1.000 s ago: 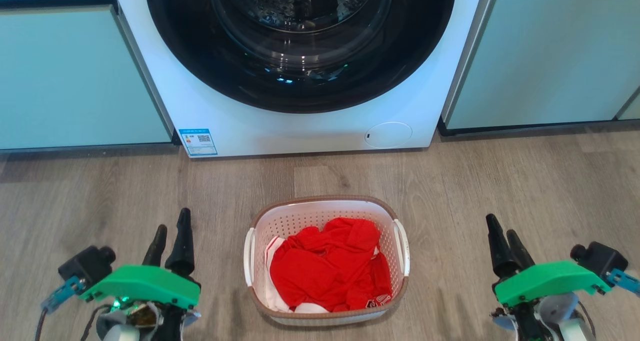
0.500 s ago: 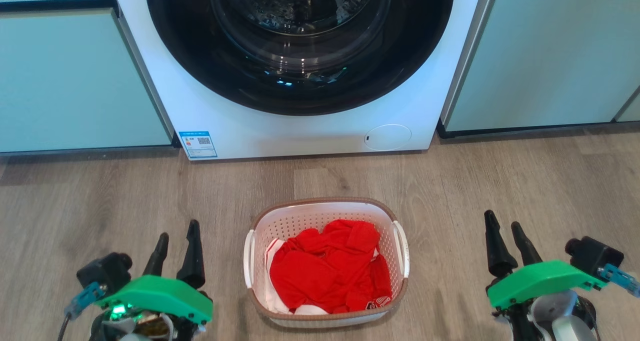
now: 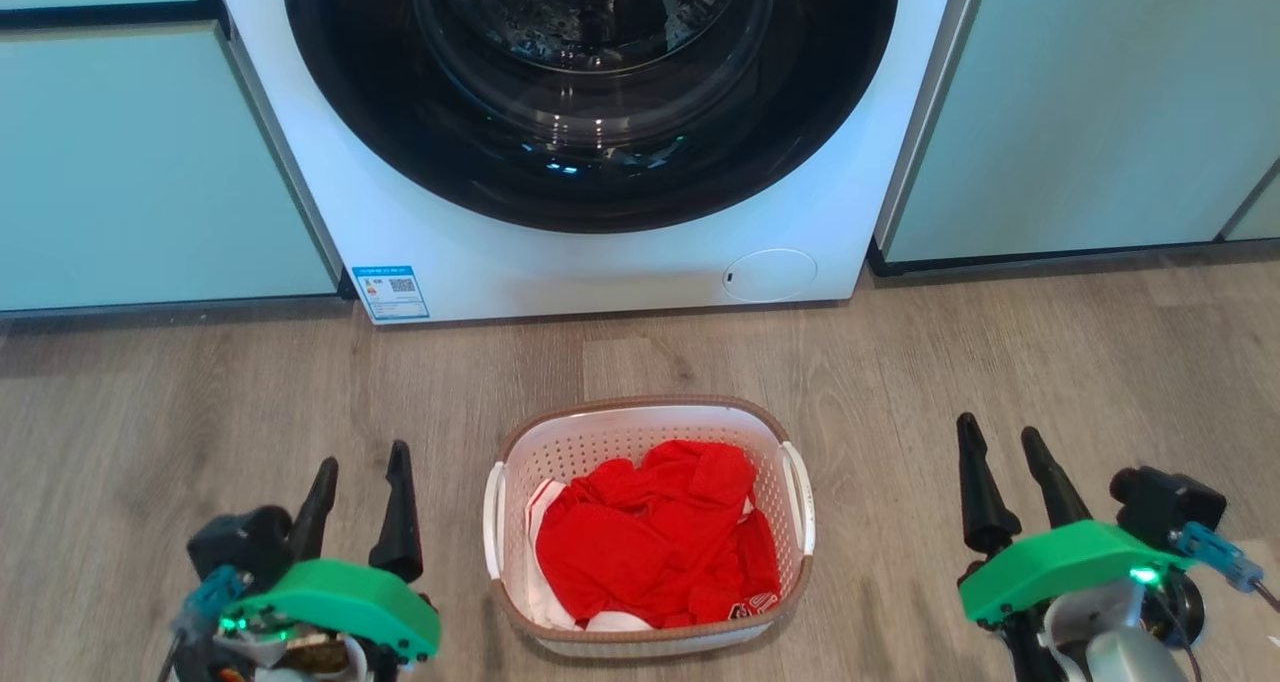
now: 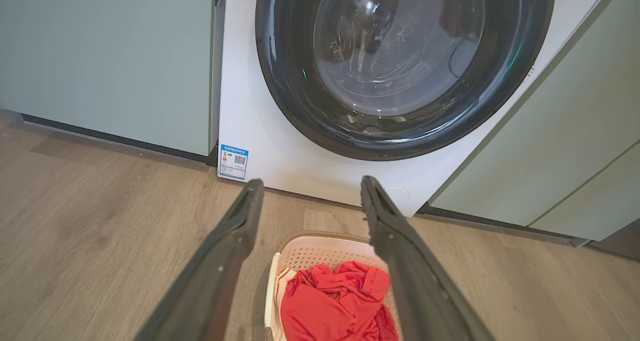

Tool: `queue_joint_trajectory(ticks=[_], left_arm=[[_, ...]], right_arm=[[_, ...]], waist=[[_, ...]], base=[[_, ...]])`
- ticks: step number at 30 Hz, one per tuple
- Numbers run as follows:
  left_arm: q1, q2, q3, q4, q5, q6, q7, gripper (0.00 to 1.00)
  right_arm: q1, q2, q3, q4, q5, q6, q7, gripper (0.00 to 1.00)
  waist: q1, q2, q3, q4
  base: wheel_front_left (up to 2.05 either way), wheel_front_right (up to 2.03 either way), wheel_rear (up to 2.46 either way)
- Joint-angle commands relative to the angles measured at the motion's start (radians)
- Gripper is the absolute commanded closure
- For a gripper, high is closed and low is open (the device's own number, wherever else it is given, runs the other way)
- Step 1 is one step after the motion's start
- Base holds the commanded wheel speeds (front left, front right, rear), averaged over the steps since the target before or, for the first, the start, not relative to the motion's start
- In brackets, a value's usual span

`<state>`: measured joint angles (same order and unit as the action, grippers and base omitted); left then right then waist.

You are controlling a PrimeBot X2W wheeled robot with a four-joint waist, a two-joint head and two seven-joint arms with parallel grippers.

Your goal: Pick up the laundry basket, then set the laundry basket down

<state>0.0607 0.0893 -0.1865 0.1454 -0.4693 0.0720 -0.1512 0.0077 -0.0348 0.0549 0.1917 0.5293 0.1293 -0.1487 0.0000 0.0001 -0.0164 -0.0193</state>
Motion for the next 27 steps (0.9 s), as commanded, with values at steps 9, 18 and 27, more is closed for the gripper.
queue_joint_trajectory(ticks=[9, 18, 27], left_arm=[[-0.021, 0.016, 0.002, -0.038, 0.132, 0.018, -0.039, 0.00], [-0.012, 0.014, -0.006, -0.039, 0.237, 0.024, -0.066, 0.00], [0.002, 0.003, 0.000, -0.035, 0.328, 0.021, -0.093, 0.00]], right_arm=[[-0.016, -0.012, 0.027, -0.053, -0.134, 0.001, -0.043, 0.00], [-0.013, -0.013, 0.038, -0.062, -0.237, 0.001, -0.069, 0.00], [-0.011, -0.015, 0.054, -0.063, -0.338, 0.001, -0.095, 0.00]], waist=[[0.0000, -0.0001, -0.003, -0.005], [0.0000, -0.0001, -0.005, -0.006], [0.0000, -0.0001, -0.006, -0.009]], base=[[0.00, 0.00, 0.00], [0.00, 0.00, 0.00], [0.00, 0.00, 0.00]])
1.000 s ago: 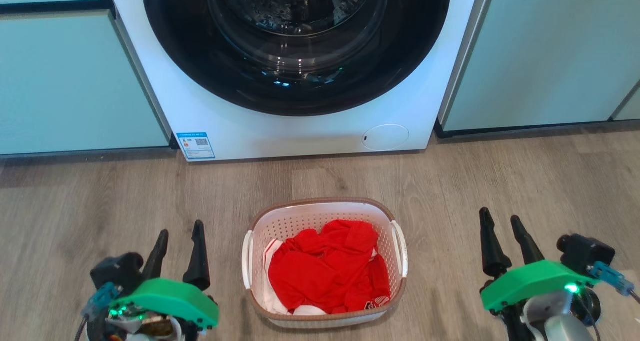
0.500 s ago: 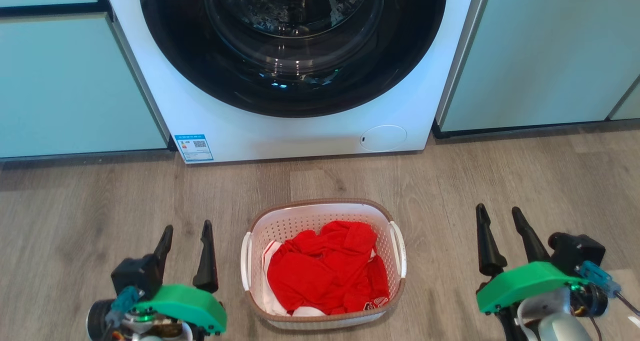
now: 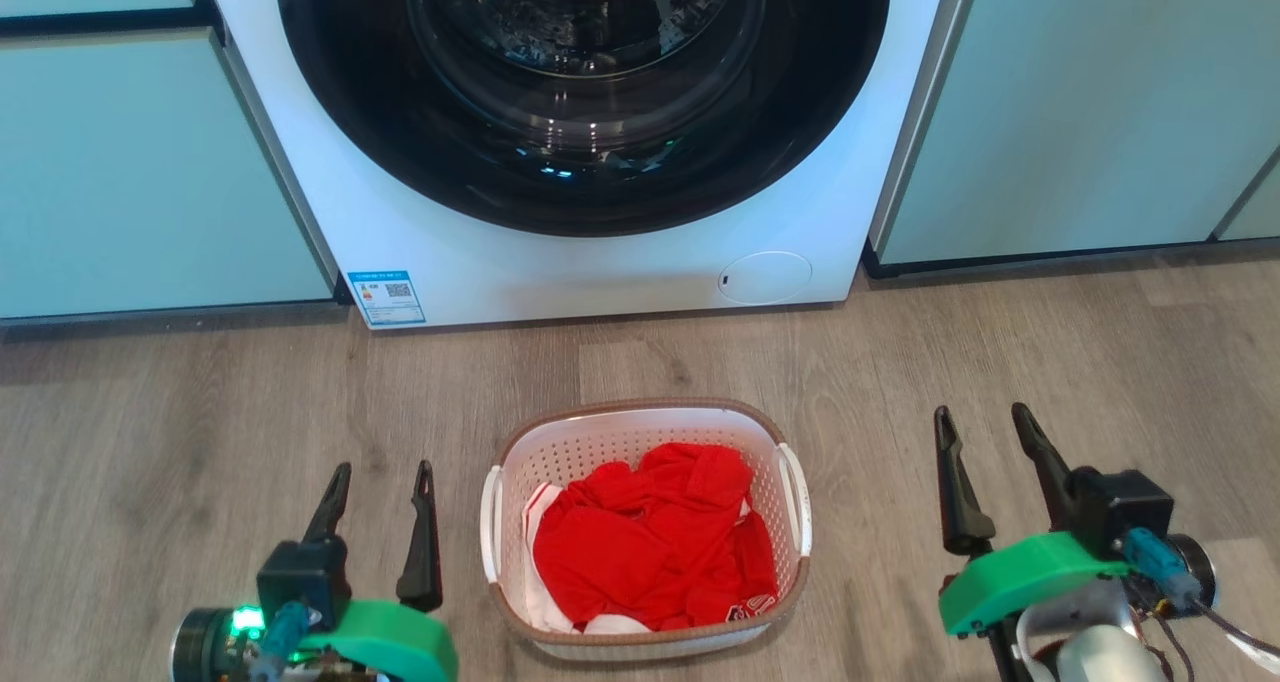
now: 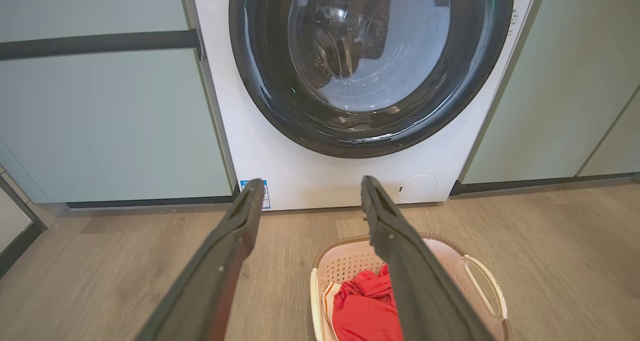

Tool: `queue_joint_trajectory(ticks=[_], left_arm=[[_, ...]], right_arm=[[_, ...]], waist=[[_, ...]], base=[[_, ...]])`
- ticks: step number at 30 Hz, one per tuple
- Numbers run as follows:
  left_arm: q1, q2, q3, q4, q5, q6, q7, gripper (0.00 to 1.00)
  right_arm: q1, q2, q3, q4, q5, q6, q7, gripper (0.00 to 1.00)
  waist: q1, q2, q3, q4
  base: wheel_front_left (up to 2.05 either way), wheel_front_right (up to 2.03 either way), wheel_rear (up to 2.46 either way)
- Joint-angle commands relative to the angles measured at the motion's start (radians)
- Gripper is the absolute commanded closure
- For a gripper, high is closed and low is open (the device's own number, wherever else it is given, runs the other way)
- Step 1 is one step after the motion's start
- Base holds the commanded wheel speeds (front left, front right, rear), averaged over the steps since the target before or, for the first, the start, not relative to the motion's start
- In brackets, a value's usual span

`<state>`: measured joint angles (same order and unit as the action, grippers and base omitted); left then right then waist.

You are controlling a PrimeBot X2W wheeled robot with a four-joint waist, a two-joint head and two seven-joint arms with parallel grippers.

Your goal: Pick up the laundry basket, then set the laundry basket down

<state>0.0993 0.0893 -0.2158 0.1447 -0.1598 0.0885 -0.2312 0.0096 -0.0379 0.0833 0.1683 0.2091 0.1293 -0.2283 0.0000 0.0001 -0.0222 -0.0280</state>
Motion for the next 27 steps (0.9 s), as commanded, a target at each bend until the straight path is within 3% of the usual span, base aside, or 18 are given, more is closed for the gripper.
queue_joint_trajectory(ticks=[1, 6, 27], left_arm=[[-0.035, 0.002, 0.030, -0.034, 0.030, 0.004, -0.016, 0.00], [-0.030, -0.005, 0.031, -0.035, 0.091, 0.002, -0.031, 0.00], [-0.030, -0.026, 0.064, -0.018, 0.102, -0.025, -0.031, 0.00]], right_arm=[[-0.013, -0.012, 0.028, -0.040, -0.030, 0.001, -0.019, 0.00], [-0.012, -0.012, 0.036, -0.041, -0.088, 0.001, -0.033, 0.00], [-0.015, -0.012, 0.037, -0.027, -0.082, 0.001, -0.033, 0.00]], waist=[[0.0000, -0.0001, 0.000, -0.001], [0.0000, -0.0001, 0.000, -0.002], [0.0000, -0.0001, 0.002, -0.004]], base=[[0.00, 0.00, 0.00], [0.00, 0.00, 0.00], [0.00, 0.00, 0.00]])
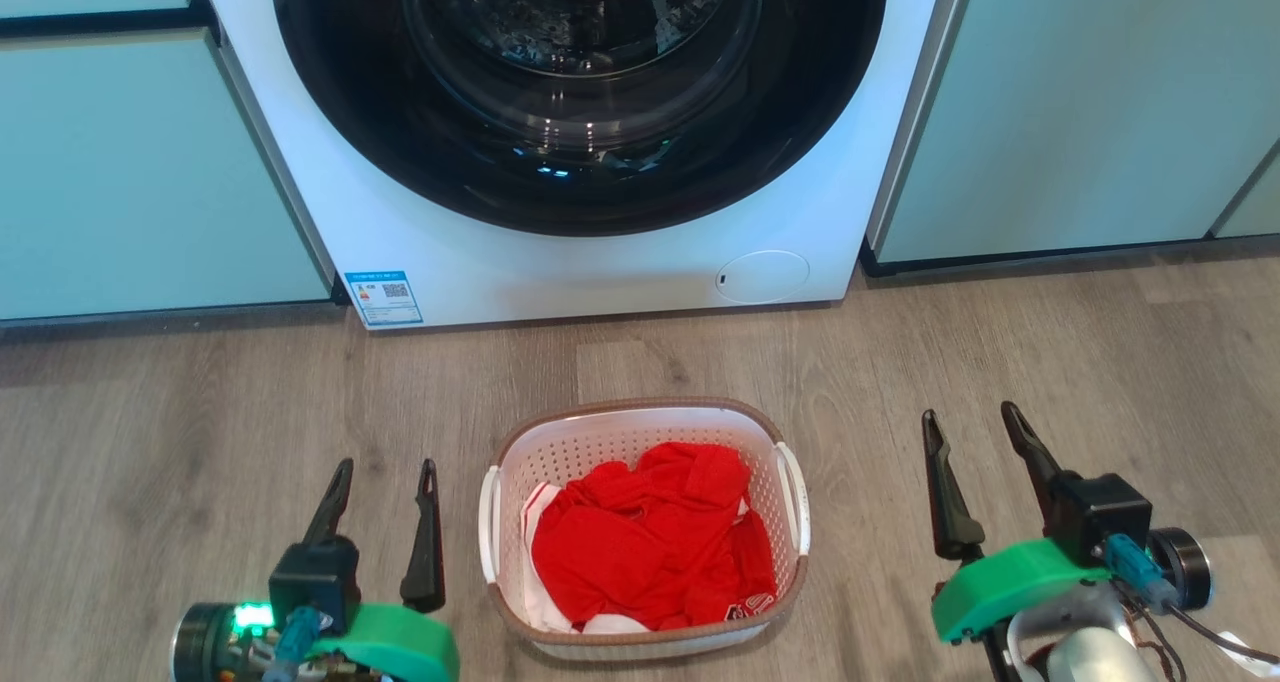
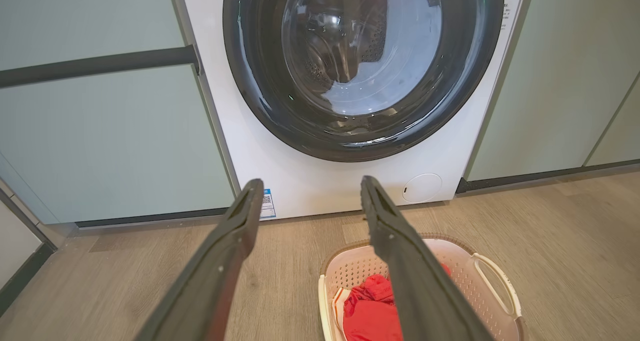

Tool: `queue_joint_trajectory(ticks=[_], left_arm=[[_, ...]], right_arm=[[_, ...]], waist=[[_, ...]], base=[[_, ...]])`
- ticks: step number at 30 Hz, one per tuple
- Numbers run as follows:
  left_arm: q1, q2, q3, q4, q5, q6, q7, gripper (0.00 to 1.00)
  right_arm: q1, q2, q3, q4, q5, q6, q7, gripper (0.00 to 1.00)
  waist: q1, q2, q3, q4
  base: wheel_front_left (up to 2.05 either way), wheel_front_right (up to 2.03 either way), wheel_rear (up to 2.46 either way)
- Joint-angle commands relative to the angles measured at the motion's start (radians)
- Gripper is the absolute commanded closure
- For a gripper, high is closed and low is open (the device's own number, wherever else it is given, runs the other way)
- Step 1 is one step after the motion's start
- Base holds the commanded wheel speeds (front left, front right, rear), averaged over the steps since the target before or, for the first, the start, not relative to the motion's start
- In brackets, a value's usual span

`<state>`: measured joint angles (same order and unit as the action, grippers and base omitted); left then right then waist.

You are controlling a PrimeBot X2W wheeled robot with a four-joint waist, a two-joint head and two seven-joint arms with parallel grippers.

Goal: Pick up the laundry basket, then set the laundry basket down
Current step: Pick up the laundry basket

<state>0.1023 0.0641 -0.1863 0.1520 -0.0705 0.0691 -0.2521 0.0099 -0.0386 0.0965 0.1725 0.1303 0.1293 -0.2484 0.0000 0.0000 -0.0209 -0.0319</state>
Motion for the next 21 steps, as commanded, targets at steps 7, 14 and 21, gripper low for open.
queue_joint_trajectory(ticks=[7, 14, 21], left_arm=[[-0.035, -0.003, 0.037, -0.024, 0.018, -0.009, -0.010, 0.00], [-0.035, -0.006, 0.040, -0.024, 0.022, -0.013, -0.010, 0.00], [-0.038, -0.008, 0.039, -0.024, 0.022, -0.015, -0.010, 0.00]], right_arm=[[-0.016, -0.012, 0.022, -0.032, -0.003, 0.001, -0.013, 0.00], [-0.017, -0.012, 0.022, -0.032, -0.001, 0.001, -0.013, 0.00], [-0.018, -0.012, 0.021, -0.029, -0.002, 0.001, -0.013, 0.00]], waist=[[0.0000, 0.0000, 0.003, 0.000], [0.0000, 0.0000, 0.007, -0.001], [0.0000, 0.0000, 0.020, -0.001]], base=[[0.00, 0.00, 0.00], [0.00, 0.00, 0.00], [0.00, 0.00, 0.00]])
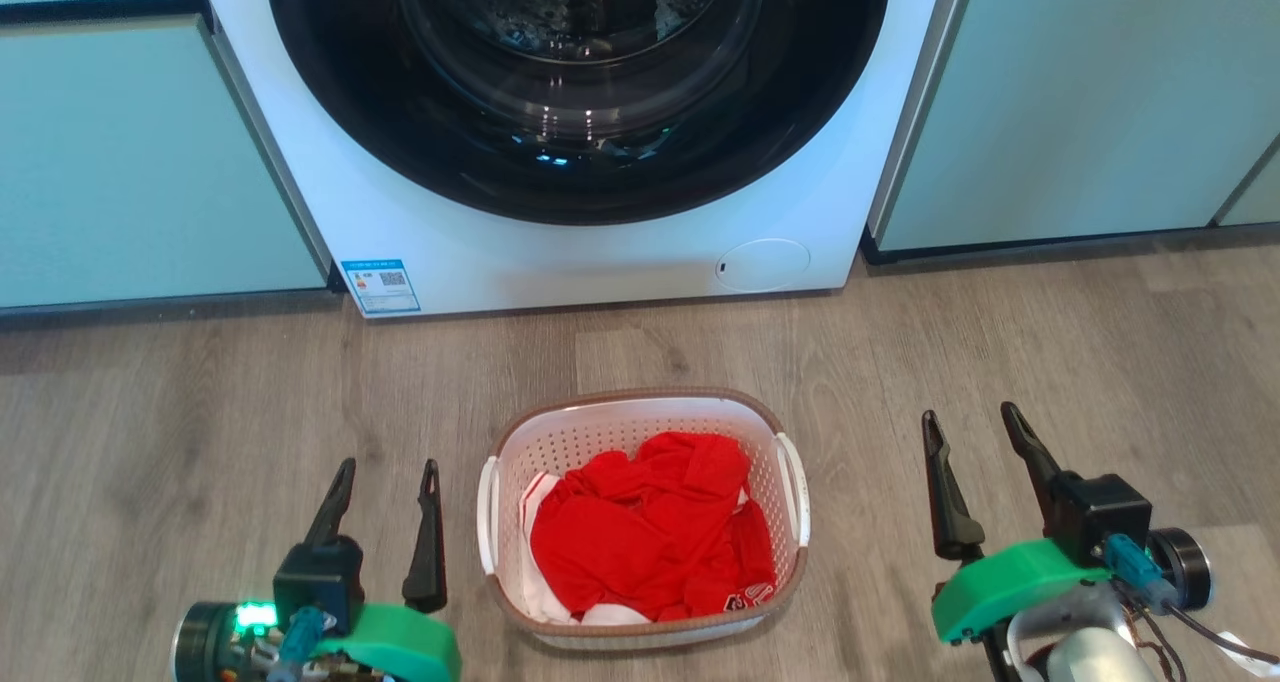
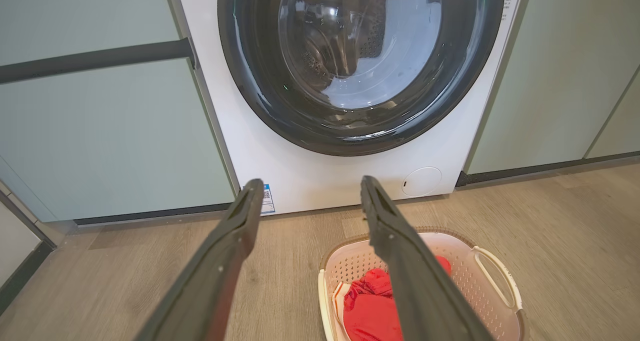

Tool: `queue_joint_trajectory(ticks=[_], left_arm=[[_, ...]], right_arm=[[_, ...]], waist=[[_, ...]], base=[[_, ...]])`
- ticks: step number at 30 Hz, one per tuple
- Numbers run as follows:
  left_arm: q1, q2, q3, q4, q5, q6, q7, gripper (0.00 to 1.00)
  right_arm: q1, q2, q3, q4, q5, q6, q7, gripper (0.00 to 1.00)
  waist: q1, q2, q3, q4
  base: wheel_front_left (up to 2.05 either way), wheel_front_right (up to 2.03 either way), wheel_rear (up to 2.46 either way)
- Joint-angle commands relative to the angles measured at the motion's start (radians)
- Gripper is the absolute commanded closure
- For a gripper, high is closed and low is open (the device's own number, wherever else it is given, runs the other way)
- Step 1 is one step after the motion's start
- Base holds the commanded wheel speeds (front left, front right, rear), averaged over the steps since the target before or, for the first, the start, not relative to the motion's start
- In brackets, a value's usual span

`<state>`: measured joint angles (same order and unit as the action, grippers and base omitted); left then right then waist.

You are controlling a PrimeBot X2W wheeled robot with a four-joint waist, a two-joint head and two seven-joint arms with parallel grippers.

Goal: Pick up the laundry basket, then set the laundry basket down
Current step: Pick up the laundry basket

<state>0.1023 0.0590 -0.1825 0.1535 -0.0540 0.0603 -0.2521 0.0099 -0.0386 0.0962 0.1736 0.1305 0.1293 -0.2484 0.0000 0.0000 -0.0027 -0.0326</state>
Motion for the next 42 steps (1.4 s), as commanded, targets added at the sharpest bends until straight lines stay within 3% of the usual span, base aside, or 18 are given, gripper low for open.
queue_joint_trajectory(ticks=[1, 9, 18, 31, 42], left_arm=[[-0.040, -0.003, 0.035, -0.026, 0.006, -0.006, -0.010, 0.00], [-0.080, -0.006, 0.028, -0.021, -0.001, -0.006, -0.010, 0.00], [-0.213, -0.008, 0.019, 0.021, -0.022, -0.007, -0.010, 0.00], [-0.480, -0.009, 0.001, 0.201, -0.085, 0.004, -0.010, 0.00], [-0.640, -0.009, -0.040, 0.358, -0.139, 0.008, -0.010, 0.00]], right_arm=[[-0.019, -0.012, 0.022, -0.029, -0.003, 0.001, -0.013, 0.00], [-0.060, -0.012, 0.015, -0.020, -0.002, 0.001, -0.013, 0.00], [-0.194, -0.012, -0.012, 0.024, 0.001, 0.001, -0.013, 0.00], [-0.444, -0.012, -0.040, 0.198, -0.004, 0.001, -0.013, 0.00], [-0.586, -0.012, -0.011, 0.375, 0.007, 0.001, -0.013, 0.00]], waist=[[0.0000, 0.0000, 0.005, 0.000], [0.0000, 0.0000, 0.082, 0.002], [0.0000, 0.0000, 0.264, 0.011], [0.0000, 0.0000, 0.564, 0.024], [0.0000, 0.0000, 0.718, 0.039]], base=[[0.00, 0.00, 0.00], [0.00, 0.00, 0.00], [0.00, 0.00, 0.00], [0.00, 0.00, 0.00], [0.00, 0.00, 0.00]])
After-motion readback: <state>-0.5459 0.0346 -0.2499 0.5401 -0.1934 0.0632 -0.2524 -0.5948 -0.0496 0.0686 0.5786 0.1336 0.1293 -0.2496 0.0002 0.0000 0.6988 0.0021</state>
